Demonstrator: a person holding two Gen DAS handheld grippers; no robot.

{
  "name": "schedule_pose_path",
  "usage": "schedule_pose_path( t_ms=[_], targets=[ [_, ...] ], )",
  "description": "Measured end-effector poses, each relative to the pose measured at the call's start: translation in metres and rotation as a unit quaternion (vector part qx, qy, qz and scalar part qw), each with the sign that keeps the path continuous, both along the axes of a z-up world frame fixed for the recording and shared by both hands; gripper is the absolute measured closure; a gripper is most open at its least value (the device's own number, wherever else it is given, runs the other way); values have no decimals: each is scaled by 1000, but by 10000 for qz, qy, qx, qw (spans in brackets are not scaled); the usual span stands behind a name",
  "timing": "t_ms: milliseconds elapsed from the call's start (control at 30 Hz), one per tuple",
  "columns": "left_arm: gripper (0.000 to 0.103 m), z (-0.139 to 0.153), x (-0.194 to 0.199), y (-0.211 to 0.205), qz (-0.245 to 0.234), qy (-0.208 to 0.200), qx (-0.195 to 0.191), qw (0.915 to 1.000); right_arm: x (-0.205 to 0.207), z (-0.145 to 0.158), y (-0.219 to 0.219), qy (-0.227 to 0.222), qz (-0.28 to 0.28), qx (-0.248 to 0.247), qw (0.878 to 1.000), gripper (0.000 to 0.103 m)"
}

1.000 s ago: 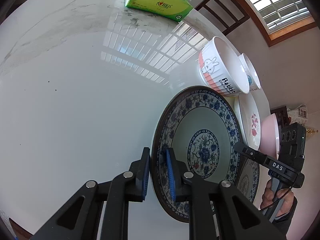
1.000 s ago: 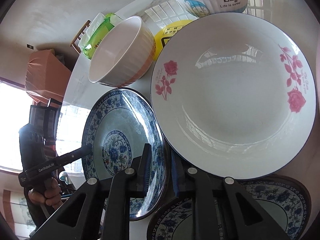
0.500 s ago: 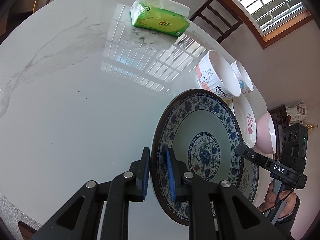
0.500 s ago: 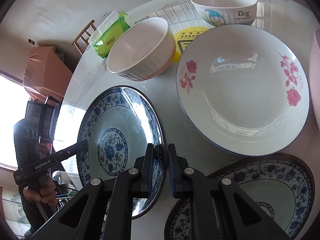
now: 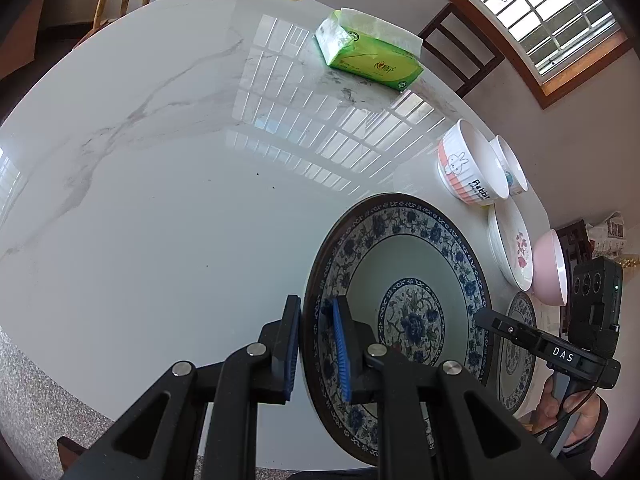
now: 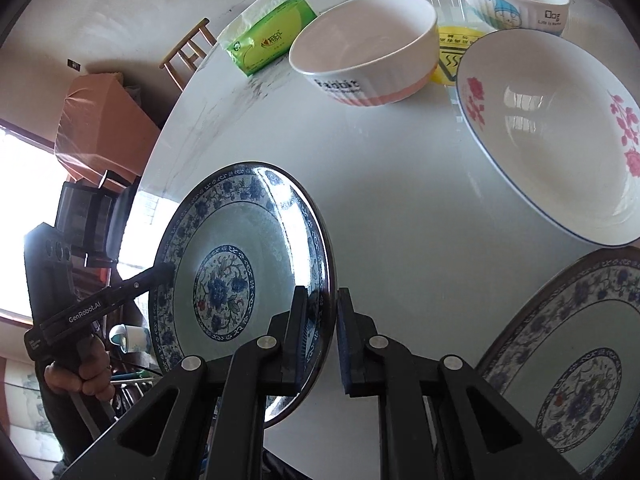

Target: Organize plates and bowls

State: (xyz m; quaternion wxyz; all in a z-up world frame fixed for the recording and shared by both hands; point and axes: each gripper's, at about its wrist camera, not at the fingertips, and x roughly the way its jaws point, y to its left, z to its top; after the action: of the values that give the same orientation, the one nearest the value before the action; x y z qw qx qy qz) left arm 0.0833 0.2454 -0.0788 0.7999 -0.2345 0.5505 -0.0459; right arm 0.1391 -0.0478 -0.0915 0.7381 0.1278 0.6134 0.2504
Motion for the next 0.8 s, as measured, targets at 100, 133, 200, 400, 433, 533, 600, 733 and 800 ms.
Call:
schedule_pose_path(
  t_ms=[100, 133, 200, 400, 433, 533, 600, 733, 800],
  targets=[
    [87, -4, 0, 5, 23, 1, -5, 10000, 0, -4, 6, 25, 9, -22, 10000, 89],
    [87, -6, 0, 7, 24, 8, -10, 10000, 0, -5, 7, 31, -2, -24, 10000, 89],
    [87, -9, 1, 9, 27, -5, 6, 10000, -2, -6, 9, 38, -1, -55, 10000, 89],
    [87, -14, 2, 14, 18, -23, 116, 9999, -6, -9, 9, 94, 2, -60, 9999, 89],
    [86, -15, 2, 16, 29, -21, 91, 10000, -6, -10, 10, 87, -3, -61, 9999, 89],
    [86, -16, 2, 18, 52, -46, 78, 9999, -7, -11, 10, 93, 4, -70, 9999, 89],
    [85, -18, 2, 19, 50, -47, 114, 9999, -7, -12, 10, 112, 27, -87, 9999, 89],
    [84, -18, 1, 19, 54, -24, 148, 9999, -8, -14, 11, 197, 23, -82, 9998, 89],
    [84, -19, 1, 20, 71, 3, 124, 9999, -9, -14, 12, 218, 45, -104, 9997, 89]
  ],
)
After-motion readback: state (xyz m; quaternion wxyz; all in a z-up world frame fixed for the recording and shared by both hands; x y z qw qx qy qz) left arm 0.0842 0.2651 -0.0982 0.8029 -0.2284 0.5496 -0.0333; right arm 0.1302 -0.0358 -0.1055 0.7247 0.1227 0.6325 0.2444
